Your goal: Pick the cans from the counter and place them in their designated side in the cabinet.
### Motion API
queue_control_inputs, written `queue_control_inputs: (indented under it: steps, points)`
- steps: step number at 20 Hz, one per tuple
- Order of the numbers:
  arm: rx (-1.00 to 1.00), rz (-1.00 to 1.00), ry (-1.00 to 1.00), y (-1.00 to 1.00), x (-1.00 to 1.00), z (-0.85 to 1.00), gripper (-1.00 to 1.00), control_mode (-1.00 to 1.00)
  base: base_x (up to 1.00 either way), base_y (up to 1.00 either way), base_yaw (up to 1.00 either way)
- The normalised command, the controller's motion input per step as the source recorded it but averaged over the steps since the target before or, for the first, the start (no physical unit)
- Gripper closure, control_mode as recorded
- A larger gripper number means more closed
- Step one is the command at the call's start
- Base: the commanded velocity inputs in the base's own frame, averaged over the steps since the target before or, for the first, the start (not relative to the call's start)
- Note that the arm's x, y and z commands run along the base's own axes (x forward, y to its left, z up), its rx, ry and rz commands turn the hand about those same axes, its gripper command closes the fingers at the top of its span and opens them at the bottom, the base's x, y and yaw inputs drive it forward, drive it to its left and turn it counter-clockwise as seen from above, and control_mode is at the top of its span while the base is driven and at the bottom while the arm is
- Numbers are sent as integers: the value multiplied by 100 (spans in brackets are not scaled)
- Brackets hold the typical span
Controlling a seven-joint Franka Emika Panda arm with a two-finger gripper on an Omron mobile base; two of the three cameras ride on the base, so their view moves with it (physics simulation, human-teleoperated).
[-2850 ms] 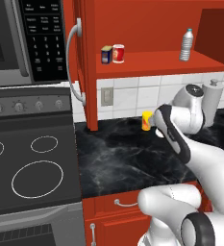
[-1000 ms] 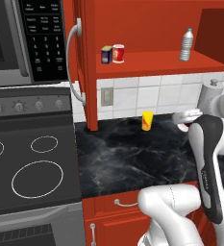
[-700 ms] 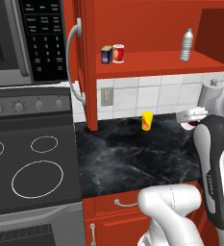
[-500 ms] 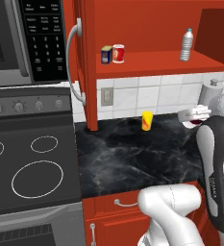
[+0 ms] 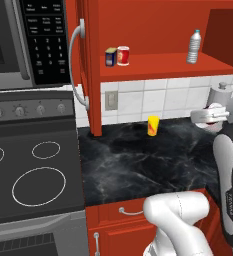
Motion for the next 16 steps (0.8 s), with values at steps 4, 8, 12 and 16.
queue_control_inputs:
  steps: [4, 8, 12, 16]
  points:
    - [0, 0, -9, 2, -12, 21, 100, -100, 0, 0, 0]
    - [0, 0, -12, 2, -5, 19, 100, -100, 0, 0, 0]
    - [0, 0, -10, 7, 0, 17, 100, -100, 0, 0, 0]
    - [0, 0, -8, 5, 2, 13, 100, -100, 0, 0, 0]
